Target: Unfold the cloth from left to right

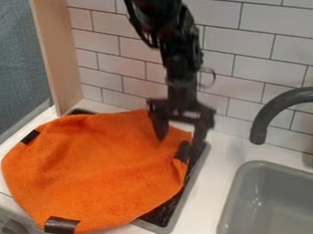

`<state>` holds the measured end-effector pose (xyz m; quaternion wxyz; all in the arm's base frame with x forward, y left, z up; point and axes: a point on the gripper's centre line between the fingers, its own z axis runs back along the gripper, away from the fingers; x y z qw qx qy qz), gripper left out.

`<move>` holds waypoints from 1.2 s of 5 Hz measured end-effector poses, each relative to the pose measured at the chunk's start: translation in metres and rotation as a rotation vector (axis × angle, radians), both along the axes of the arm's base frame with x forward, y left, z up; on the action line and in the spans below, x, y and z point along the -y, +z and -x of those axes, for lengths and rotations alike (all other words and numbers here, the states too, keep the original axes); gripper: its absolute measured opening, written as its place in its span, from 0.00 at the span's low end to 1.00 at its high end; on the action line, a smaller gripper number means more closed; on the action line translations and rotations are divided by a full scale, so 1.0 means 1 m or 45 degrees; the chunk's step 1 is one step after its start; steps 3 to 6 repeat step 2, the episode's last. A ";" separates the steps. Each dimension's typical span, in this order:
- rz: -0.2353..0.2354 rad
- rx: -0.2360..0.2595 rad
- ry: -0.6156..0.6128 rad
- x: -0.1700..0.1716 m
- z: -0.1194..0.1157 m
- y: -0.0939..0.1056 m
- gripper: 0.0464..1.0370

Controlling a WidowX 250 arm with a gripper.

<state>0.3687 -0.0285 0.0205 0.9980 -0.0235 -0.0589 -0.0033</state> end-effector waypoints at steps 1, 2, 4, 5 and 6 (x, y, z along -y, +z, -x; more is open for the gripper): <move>-0.006 0.036 -0.003 -0.007 0.006 0.015 0.96; -0.006 0.036 -0.001 -0.007 0.006 0.015 0.96; -0.006 0.036 -0.001 -0.007 0.006 0.015 0.96; -0.006 0.036 -0.001 -0.007 0.006 0.015 0.96; -0.006 0.036 -0.001 -0.007 0.006 0.015 0.96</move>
